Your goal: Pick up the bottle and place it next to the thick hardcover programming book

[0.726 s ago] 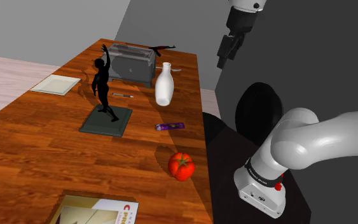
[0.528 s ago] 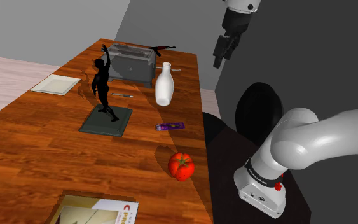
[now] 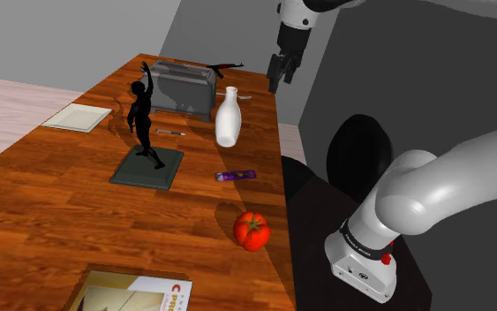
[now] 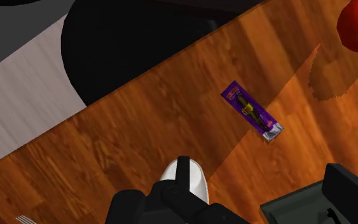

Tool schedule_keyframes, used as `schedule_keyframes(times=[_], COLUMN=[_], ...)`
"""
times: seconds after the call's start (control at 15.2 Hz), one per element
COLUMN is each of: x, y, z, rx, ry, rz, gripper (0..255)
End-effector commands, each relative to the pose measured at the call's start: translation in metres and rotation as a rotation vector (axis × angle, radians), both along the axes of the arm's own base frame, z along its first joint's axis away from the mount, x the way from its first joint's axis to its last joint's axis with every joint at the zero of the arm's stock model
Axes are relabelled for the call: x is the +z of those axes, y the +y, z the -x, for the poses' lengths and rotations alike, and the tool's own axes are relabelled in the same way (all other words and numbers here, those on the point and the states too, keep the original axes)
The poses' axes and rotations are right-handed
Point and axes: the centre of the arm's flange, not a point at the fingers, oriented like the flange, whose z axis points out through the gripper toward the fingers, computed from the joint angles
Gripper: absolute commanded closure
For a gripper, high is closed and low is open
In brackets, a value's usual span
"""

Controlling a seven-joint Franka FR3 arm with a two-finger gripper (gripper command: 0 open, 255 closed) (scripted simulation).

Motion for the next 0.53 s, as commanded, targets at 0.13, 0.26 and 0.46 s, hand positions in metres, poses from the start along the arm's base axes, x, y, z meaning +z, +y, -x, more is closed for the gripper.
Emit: schedule_keyframes(times=[0.13, 0.26, 0.46], x=[-0.023, -0.033, -0.049], y=[-0.011, -0.016, -0.024], z=[-0.047, -0.071, -0.106], rx=[0.006, 0.009, 0.014], ry=[-0.005, -0.007, -0.01], rz=[-0.01, -0.015, -0.022], gripper=[0, 0, 0])
